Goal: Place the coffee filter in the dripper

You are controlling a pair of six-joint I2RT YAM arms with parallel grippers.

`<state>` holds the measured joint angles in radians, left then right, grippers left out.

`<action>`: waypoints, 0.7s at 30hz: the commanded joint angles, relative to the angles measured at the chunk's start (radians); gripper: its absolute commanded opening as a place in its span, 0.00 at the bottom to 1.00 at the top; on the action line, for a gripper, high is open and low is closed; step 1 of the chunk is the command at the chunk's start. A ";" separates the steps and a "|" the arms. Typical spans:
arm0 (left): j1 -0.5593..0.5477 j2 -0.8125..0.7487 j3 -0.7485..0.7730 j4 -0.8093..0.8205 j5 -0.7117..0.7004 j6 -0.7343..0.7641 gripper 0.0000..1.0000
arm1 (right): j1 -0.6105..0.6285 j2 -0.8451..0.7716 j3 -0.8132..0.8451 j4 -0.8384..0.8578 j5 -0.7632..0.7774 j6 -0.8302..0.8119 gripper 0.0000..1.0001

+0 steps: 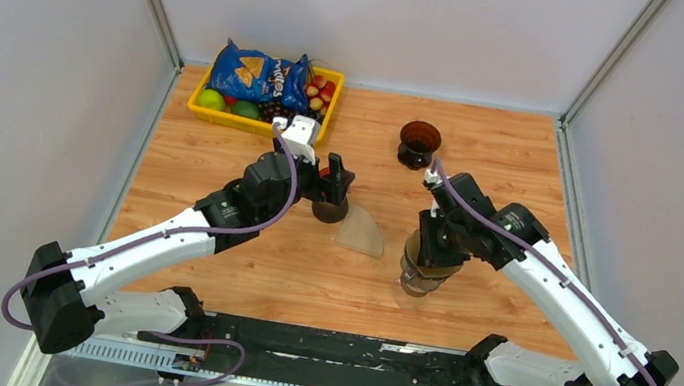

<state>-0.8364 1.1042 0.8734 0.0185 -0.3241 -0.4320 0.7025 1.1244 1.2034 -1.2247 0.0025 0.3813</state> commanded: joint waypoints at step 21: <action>0.003 -0.027 0.007 0.018 -0.019 0.000 1.00 | 0.069 0.036 -0.067 0.022 0.112 0.099 0.26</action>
<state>-0.8364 1.1027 0.8734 0.0189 -0.3321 -0.4320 0.7631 1.1618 1.1408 -1.2175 0.0994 0.4503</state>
